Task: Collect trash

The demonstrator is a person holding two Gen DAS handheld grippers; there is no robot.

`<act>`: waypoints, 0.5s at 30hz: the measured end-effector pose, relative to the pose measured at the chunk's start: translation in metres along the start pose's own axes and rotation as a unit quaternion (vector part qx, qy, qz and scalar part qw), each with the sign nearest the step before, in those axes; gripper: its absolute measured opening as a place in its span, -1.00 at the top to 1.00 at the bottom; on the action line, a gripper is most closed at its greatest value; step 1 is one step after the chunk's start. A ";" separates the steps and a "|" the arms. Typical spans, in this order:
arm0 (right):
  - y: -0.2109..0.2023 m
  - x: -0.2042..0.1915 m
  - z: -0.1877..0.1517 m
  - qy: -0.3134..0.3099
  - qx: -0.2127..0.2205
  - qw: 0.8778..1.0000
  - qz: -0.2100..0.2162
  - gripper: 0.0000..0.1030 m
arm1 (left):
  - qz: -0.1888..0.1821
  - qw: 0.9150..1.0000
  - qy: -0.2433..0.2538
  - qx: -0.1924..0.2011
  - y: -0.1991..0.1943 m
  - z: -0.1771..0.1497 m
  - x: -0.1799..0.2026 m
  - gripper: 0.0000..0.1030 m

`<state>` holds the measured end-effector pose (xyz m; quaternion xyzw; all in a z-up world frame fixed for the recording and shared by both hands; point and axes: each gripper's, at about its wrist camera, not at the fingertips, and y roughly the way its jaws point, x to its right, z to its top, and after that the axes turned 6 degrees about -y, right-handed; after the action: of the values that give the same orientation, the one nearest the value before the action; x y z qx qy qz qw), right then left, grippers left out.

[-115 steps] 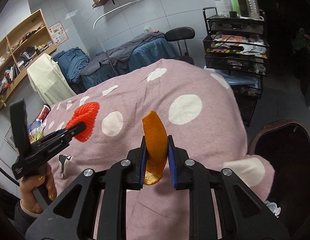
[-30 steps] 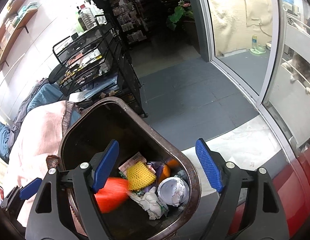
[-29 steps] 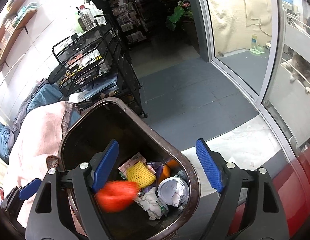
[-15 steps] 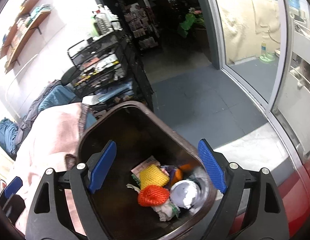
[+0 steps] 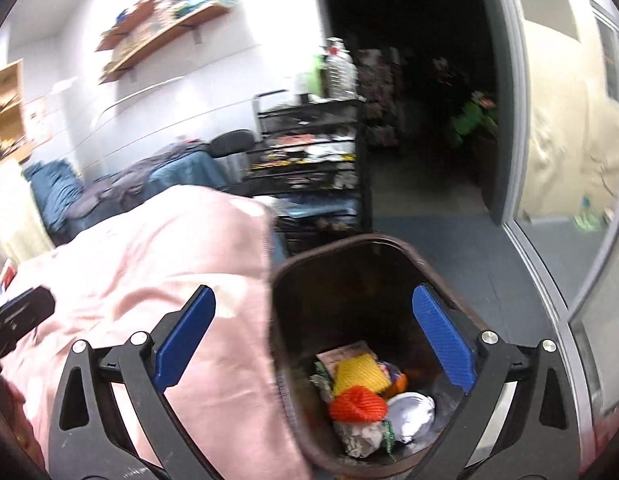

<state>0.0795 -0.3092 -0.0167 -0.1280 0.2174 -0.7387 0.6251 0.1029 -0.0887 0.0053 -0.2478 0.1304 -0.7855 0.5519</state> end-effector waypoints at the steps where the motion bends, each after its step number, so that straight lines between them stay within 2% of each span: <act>1: -0.003 -0.006 0.000 -0.007 0.002 1.000 0.006 -0.89 | 0.009 1.000 -0.004 0.005 -0.004 -0.001 -0.005 -0.89; 10: -0.030 -0.059 -0.011 -0.062 0.033 0.996 0.061 -0.89 | 0.071 0.997 -0.012 0.039 -0.037 -0.014 -0.034 -0.89; 15: -0.038 -0.076 -0.016 -0.066 0.038 0.994 0.081 -0.89 | 0.091 0.994 -0.012 0.055 -0.051 -0.019 -0.040 -0.89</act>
<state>0.0533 -0.2272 -0.0056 -0.1343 0.1573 -0.6832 0.7004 0.0627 -0.0348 0.0034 -0.2131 0.1025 -0.7348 0.6357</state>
